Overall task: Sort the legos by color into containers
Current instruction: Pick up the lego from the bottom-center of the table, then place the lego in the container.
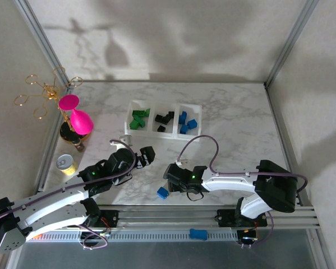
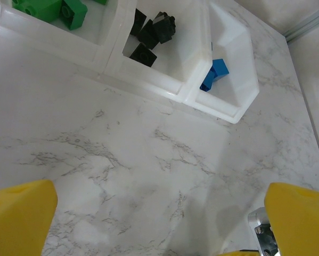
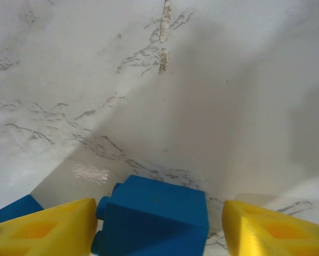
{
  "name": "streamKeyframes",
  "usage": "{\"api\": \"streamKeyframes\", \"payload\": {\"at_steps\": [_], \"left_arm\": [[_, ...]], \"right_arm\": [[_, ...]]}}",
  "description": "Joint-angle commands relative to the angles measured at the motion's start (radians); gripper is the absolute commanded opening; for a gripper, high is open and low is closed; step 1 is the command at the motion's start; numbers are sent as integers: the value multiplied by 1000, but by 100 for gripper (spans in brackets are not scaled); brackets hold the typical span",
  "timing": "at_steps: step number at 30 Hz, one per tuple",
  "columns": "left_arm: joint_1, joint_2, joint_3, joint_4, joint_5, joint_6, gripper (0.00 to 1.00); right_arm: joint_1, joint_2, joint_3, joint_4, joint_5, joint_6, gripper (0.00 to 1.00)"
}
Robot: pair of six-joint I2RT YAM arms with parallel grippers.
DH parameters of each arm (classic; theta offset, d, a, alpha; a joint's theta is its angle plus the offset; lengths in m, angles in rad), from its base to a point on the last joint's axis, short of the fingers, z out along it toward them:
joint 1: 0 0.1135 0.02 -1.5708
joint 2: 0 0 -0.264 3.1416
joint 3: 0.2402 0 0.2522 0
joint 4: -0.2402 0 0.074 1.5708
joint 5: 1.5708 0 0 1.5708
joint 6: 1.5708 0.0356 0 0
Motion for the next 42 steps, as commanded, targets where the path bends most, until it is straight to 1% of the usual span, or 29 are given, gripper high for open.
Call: {"api": "streamKeyframes", "payload": {"at_steps": [1, 6, 8, 11, 14, 16, 20, 24, 28, 31, 33, 34, 38, 42], "left_arm": [[-9, -10, -17, -23, -31, -13, 100], [-9, -7, -17, -20, -32, -13, 100], [-9, -5, -15, -18, -31, -12, 100], [-9, -5, -9, -16, -34, -5, 100], [-9, -4, 3, -5, -38, 6, 100], [-9, -1, 14, 3, -44, 17, 100], [-8, 20, 52, -3, -70, 41, 100], [-3, 45, 79, 16, -87, 64, 99], [9, 73, 102, 43, -99, 79, 100], [28, 92, 120, 73, -84, 81, 100], [36, 106, 128, 99, -75, 86, 99], [40, 114, 130, 110, -75, 89, 100], [73, 156, 136, 149, -46, 91, 100], [99, 187, 146, 161, -25, 100, 100]], "right_arm": [[12, 6, -10, -20, 39, 9, 57], [14, -1, -9, -26, 49, 10, 46], [13, -10, -1, -38, 61, 10, 44], [11, -34, 25, -66, 88, -1, 43], [-19, -66, 55, -89, 106, -36, 44], [-58, -91, 77, -102, 124, -83, 44], [-173, -131, 129, -112, 173, -201, 45], [-323, -126, 183, -46, 180, -348, 45], [-444, -79, 257, 29, 126, -453, 46], [-520, -17, 327, 65, 71, -507, 47], [-529, 31, 370, 92, 56, -550, 47], [-562, 56, 387, 107, 52, -566, 47], [-630, 179, 480, 137, -4, -600, 47], [-671, 284, 562, 169, -46, -643, 48]]}}
